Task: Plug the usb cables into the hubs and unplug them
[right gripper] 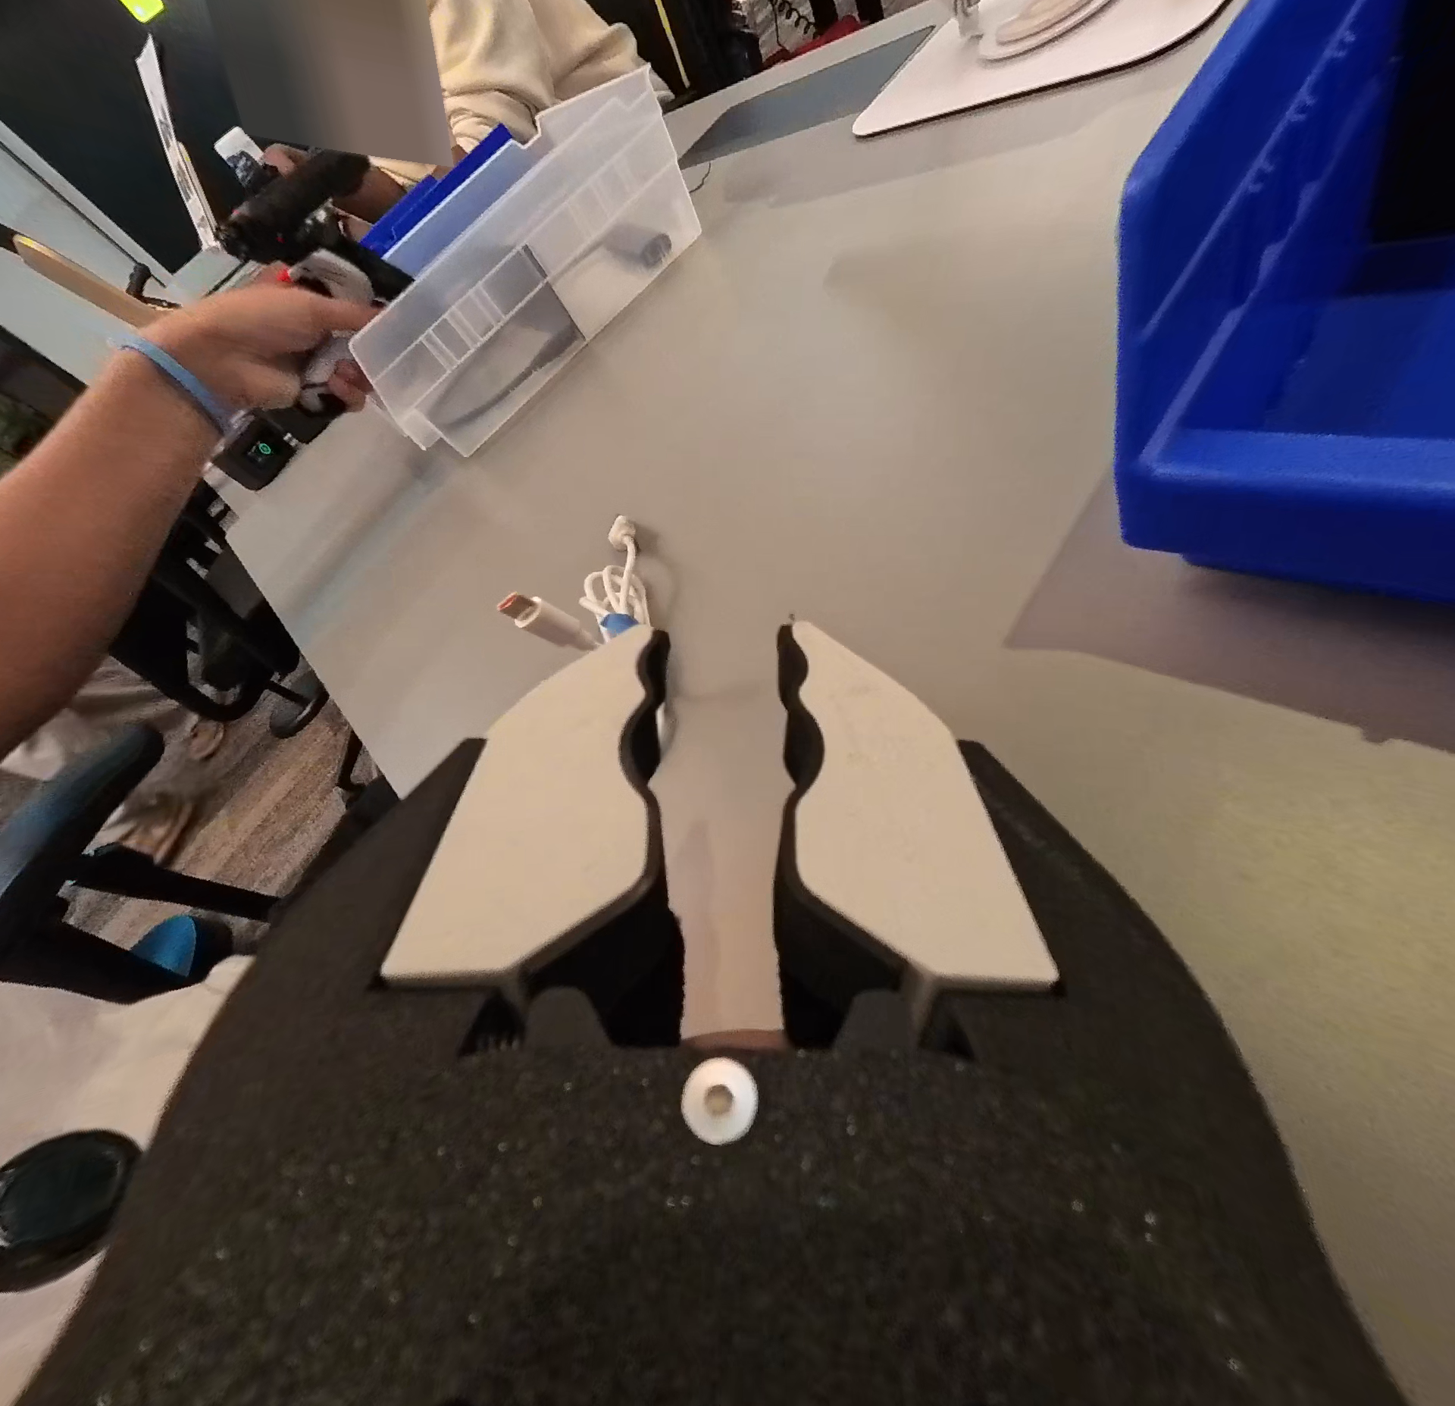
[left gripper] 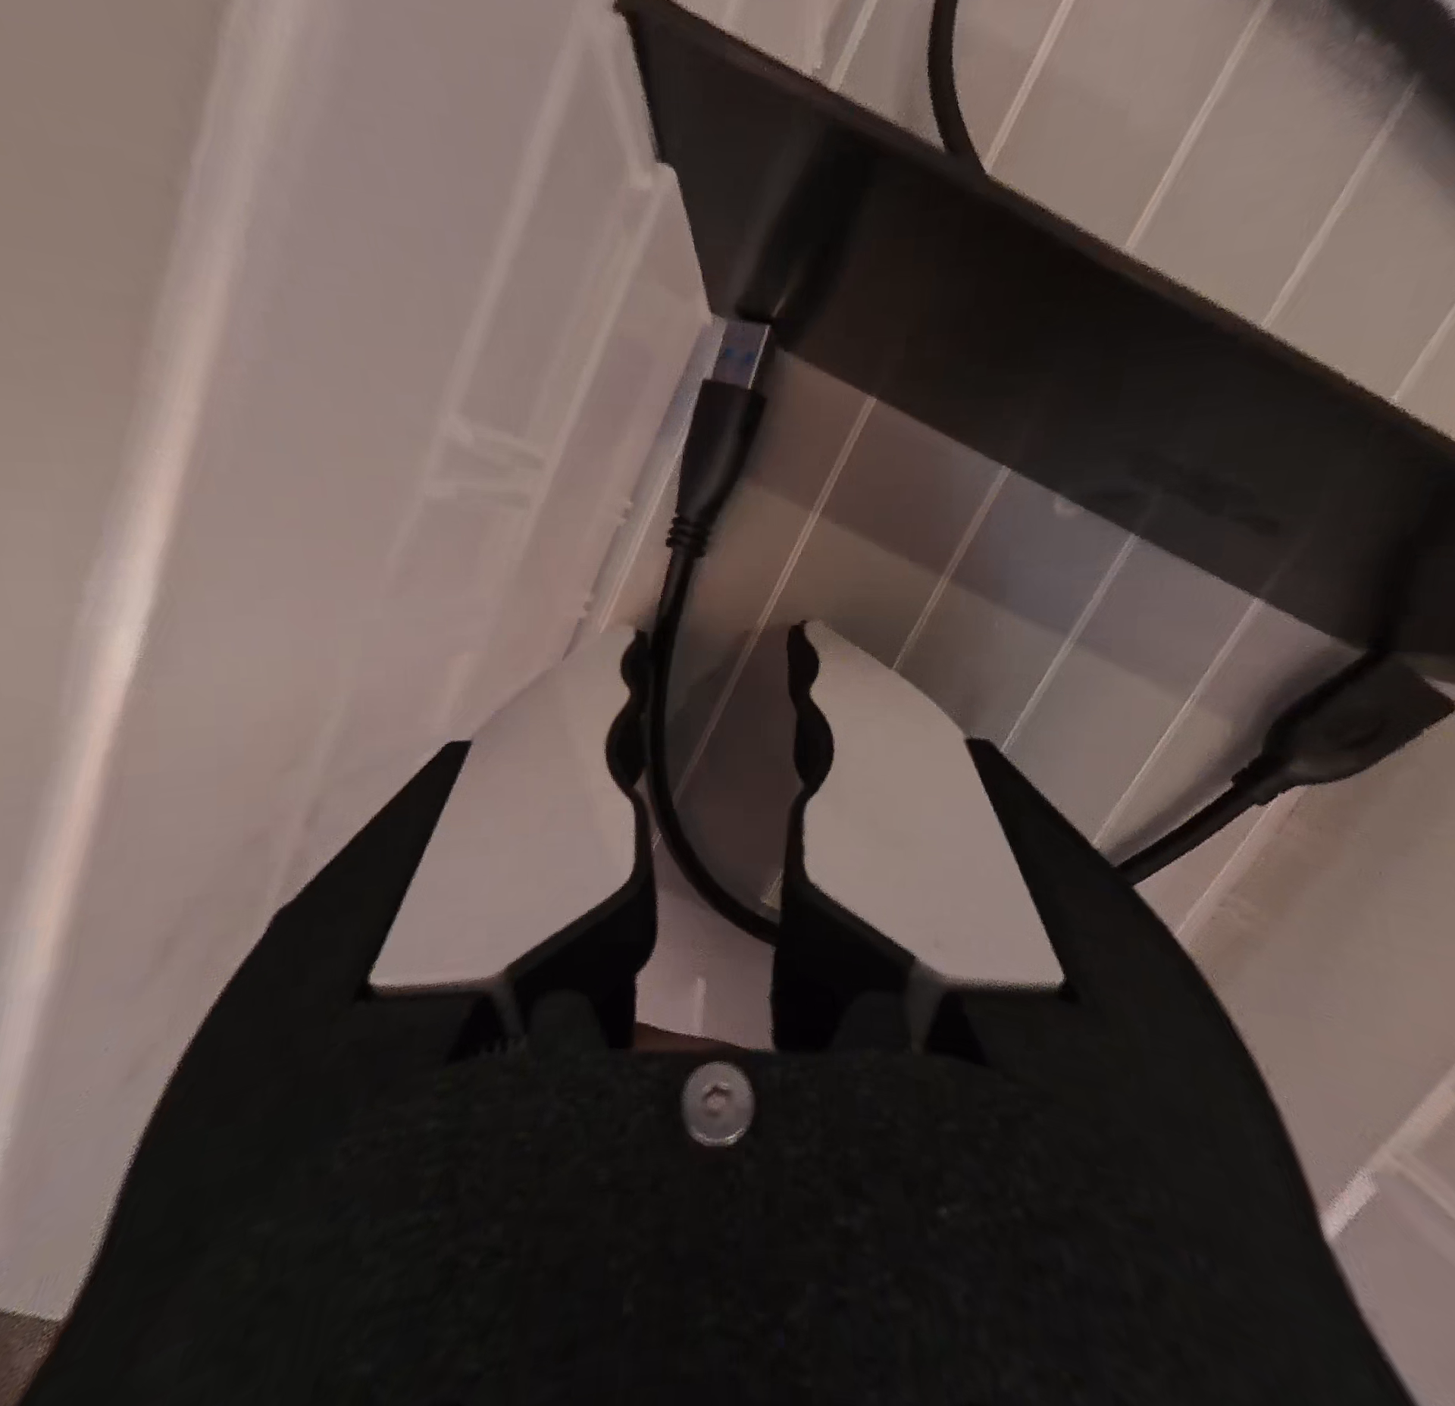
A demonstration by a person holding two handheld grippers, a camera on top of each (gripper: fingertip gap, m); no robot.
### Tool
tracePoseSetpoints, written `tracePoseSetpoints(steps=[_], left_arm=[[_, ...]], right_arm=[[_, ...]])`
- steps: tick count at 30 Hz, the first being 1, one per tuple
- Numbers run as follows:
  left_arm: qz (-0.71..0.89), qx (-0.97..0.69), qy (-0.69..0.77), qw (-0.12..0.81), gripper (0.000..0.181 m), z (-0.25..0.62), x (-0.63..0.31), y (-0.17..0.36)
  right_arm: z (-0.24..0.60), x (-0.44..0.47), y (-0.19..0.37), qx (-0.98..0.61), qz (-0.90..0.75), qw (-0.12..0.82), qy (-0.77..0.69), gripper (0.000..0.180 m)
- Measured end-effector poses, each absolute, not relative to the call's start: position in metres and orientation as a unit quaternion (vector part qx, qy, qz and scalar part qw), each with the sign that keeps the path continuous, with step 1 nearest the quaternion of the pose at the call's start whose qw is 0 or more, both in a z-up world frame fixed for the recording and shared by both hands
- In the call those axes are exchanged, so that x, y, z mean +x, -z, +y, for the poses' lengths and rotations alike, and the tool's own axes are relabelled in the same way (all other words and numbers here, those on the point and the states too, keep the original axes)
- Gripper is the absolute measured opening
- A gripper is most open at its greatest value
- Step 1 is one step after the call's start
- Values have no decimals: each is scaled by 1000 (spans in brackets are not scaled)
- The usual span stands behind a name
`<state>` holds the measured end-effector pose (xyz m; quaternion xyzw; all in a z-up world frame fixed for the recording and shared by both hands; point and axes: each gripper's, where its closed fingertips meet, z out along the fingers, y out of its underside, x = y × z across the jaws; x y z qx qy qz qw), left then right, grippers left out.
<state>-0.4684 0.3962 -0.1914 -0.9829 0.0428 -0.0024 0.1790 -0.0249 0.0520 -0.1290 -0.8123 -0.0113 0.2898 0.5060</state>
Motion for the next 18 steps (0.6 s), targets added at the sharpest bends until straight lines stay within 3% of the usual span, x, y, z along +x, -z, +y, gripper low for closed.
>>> tracePoseSetpoints(steps=[11, 18], left_arm=[[133, -975, -3, 181, 4, 385, -468, 192], [214, -946, -45, 239, 4, 384, -465, 187]], right_arm=[[52, -35, 134, -822, -29, 499, -273, 27], [52, -33, 135, -825, -28, 499, -265, 27]])
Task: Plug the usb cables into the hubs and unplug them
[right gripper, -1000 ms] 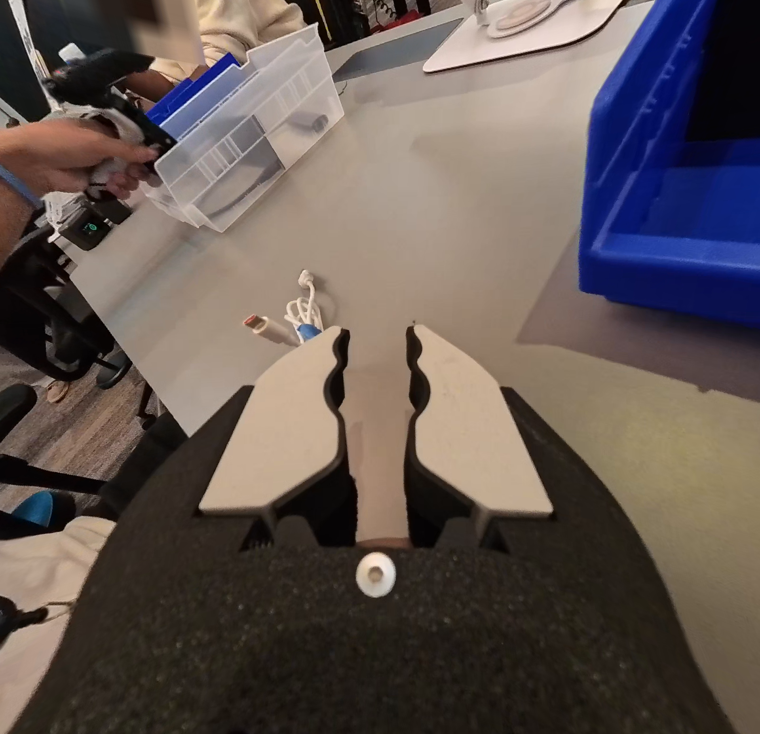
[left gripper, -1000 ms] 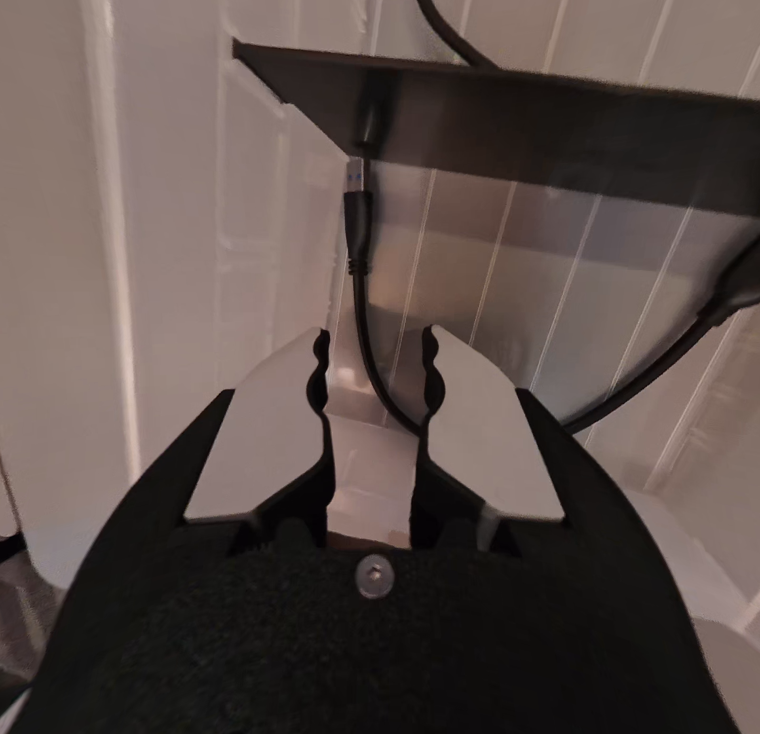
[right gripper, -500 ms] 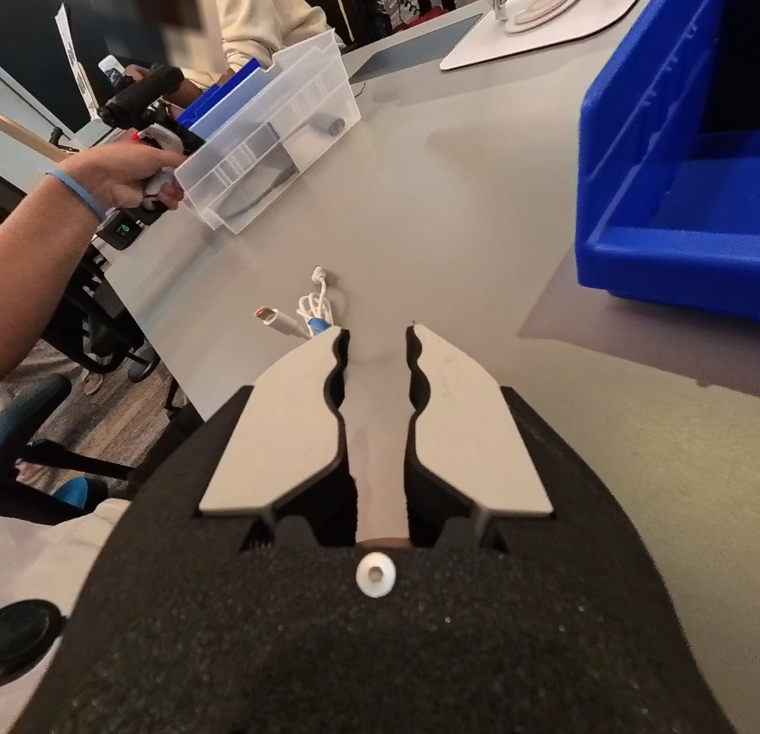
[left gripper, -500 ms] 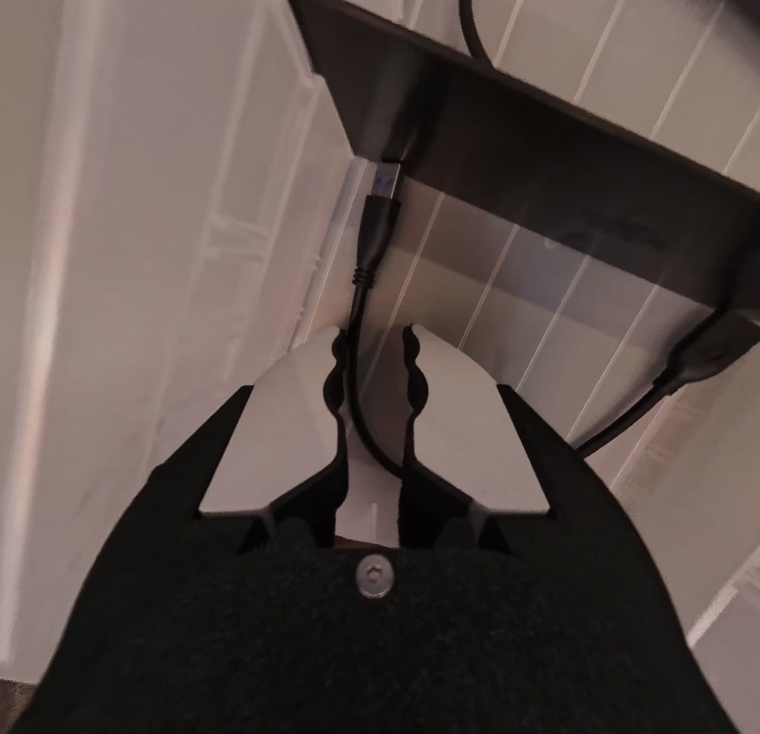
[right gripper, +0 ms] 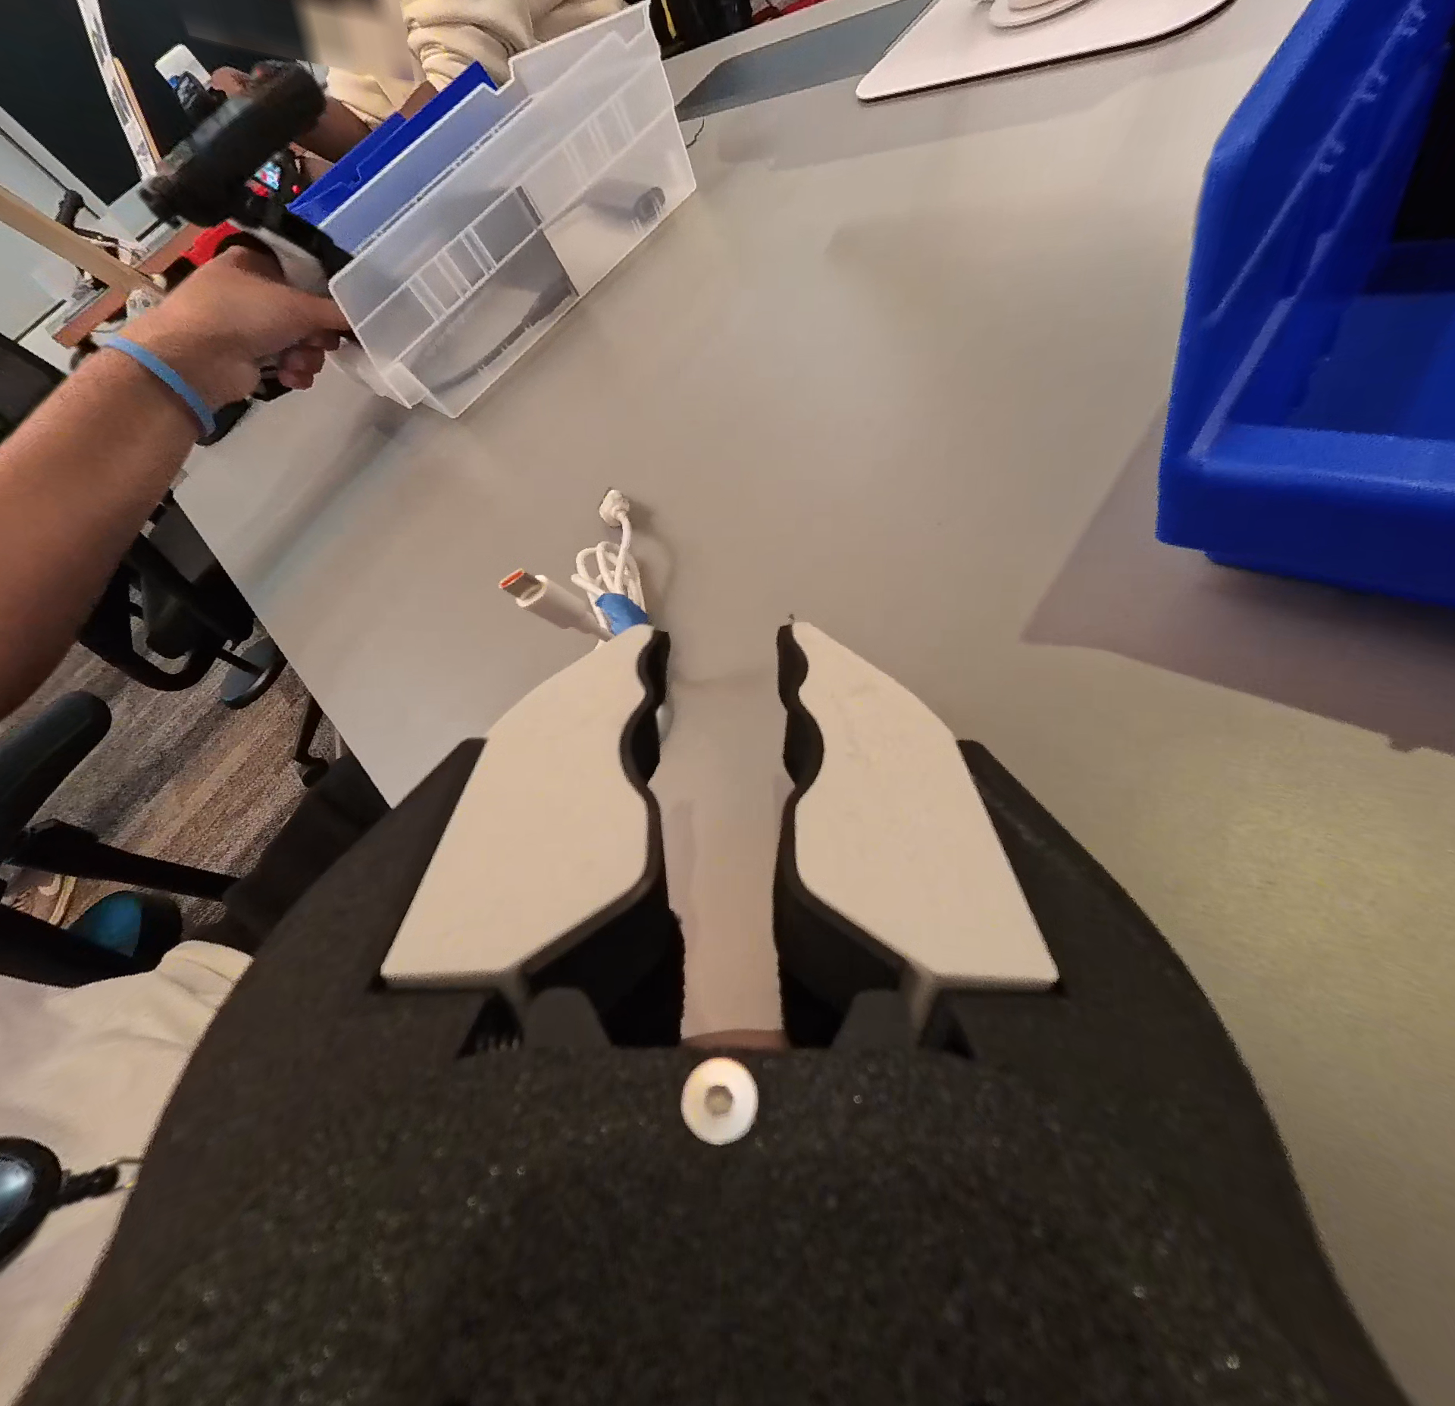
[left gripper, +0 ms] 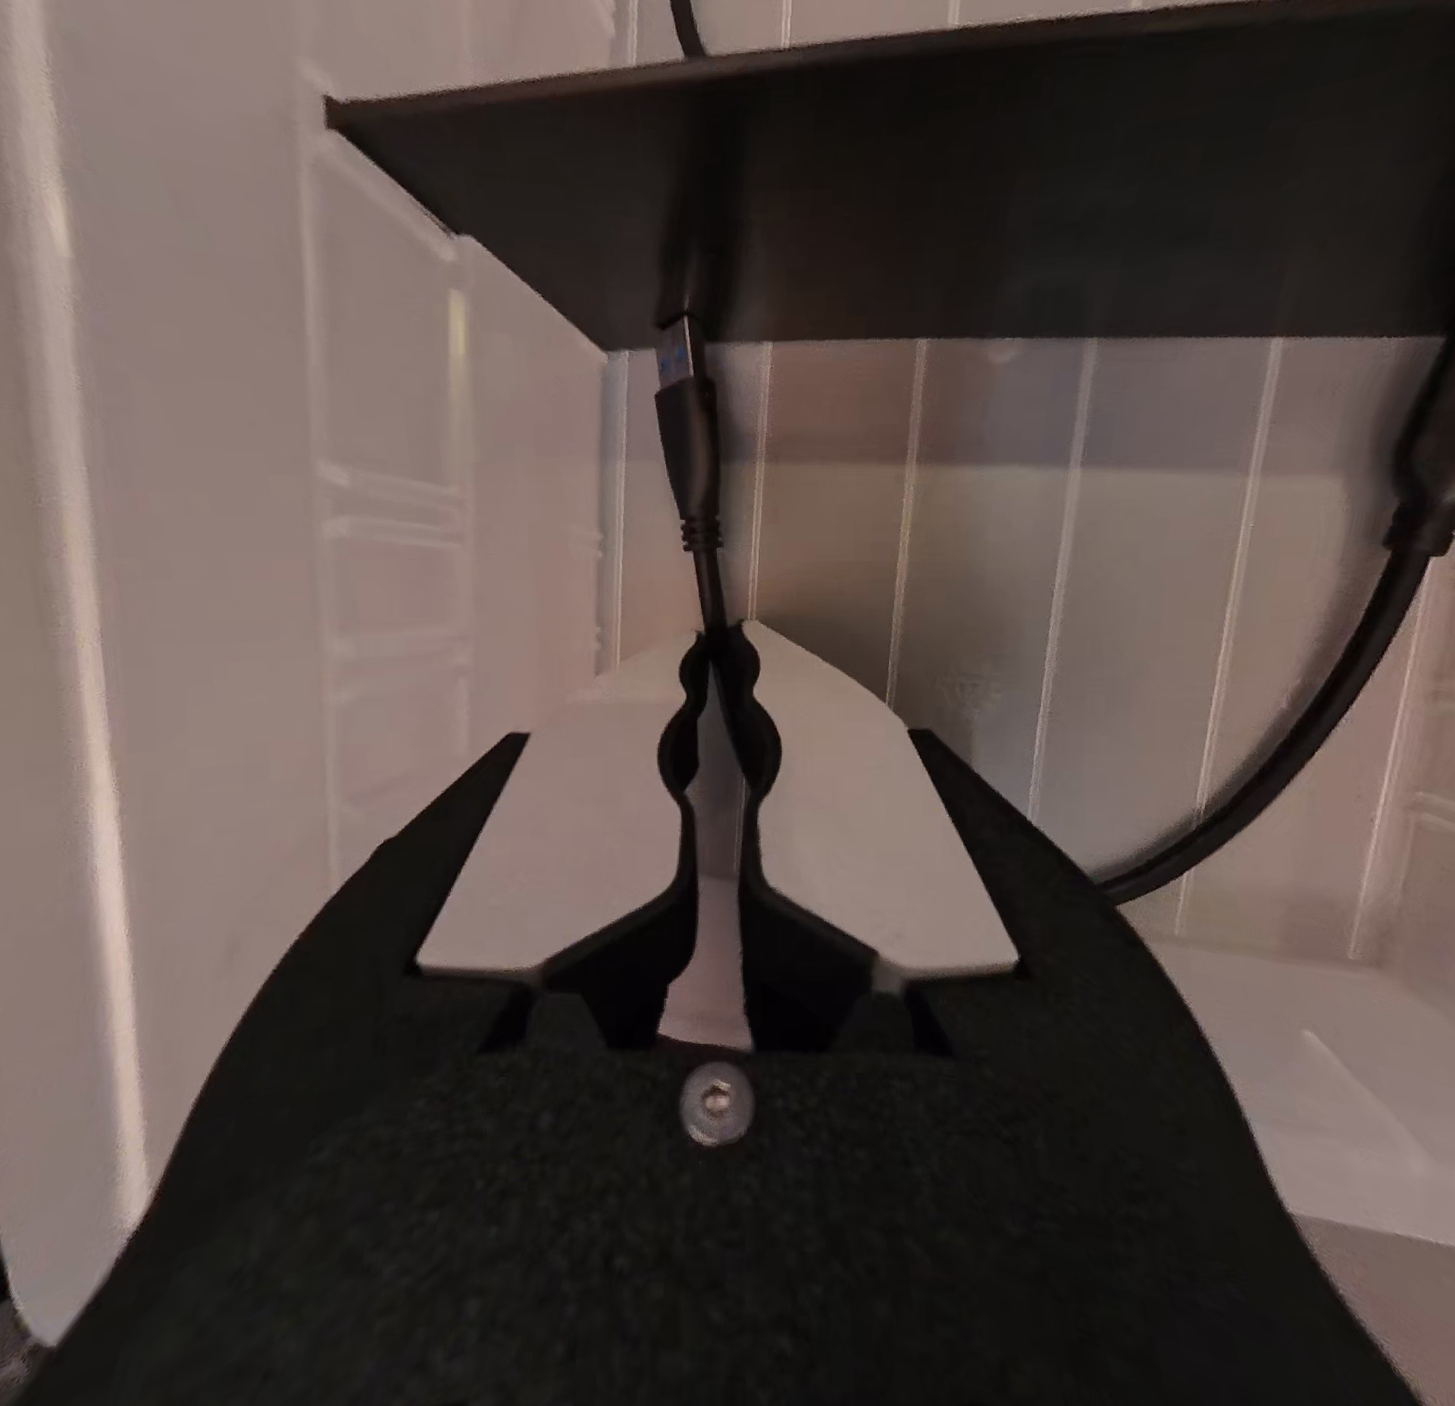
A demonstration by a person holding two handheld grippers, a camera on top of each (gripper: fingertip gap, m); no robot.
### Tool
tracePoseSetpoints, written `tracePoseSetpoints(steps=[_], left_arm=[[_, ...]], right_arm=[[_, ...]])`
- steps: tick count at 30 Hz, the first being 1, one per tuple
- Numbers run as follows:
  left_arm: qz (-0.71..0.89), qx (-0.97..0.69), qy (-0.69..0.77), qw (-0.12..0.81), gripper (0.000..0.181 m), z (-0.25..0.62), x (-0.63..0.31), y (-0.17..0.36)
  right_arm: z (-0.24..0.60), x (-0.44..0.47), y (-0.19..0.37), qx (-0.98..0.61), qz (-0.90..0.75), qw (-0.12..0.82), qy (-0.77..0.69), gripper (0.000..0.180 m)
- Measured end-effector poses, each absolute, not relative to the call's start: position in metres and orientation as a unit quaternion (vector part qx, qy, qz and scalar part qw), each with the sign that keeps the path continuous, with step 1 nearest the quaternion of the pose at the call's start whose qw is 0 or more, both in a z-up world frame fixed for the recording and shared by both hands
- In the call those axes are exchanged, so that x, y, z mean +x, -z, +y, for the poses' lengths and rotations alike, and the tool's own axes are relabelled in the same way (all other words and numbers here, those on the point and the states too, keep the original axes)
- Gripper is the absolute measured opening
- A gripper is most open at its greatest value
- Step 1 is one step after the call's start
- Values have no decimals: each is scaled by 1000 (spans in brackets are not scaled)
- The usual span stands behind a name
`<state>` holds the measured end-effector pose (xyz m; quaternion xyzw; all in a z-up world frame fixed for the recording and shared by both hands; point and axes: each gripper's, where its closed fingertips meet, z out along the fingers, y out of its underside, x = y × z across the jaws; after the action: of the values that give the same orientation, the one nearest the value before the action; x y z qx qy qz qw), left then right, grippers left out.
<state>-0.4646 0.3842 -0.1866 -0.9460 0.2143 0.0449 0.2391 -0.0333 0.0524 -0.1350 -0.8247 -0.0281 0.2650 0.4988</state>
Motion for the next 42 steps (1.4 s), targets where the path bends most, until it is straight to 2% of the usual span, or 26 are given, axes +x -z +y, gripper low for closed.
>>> tracePoseSetpoints(steps=[3, 5, 11, 16, 19, 21, 23, 28, 32, 34, 37, 38, 39, 42], left_arm=[[218, -934, -34, 280, 4, 381, -460, 176], [203, -919, -38, 335, 4, 380, -460, 149], [199, -849, -33, 487, 4, 357, -453, 16], [232, -755, 19, 613, 4, 294, -414, -114], [264, -708, 73, 651, 4, 253, -377, -157], [295, -710, 117, 629, 4, 235, -347, -146], [312, -728, 160, 588, 4, 225, -318, -108], [315, -817, 259, 407, 4, 192, -260, 56], [320, -856, 228, 335, 4, 172, -254, 148], [327, -865, 227, 306, 4, 164, -250, 168], [338, -865, 194, 317, 5, 165, -250, 179], [340, -864, 199, 314, 10, 164, -248, 179], [335, -863, 209, 314, 23, 163, -247, 177], [339, -844, 251, 331, 37, 167, -248, 151]], right_arm=[[52, -31, 135, -825, -24, 500, -262, 27], [52, -28, 135, -825, -21, 502, -258, 27], [52, -25, 133, -822, -12, 505, -262, 27], [52, -26, 134, -824, -16, 504, -258, 27], [51, -28, 134, -825, -20, 504, -257, 26], [51, -30, 133, -825, -23, 503, -256, 27], [50, -30, 133, -825, -25, 504, -254, 26], [49, -28, 134, -827, -26, 505, -247, 26], [49, -26, 134, -826, -23, 505, -247, 27], [49, -26, 134, -826, -23, 505, -248, 26], [49, -27, 134, -827, -24, 504, -248, 27], [49, -27, 135, -828, -25, 503, -247, 27], [49, -27, 135, -828, -25, 503, -245, 27], [50, -25, 137, -831, -26, 502, -238, 26]])
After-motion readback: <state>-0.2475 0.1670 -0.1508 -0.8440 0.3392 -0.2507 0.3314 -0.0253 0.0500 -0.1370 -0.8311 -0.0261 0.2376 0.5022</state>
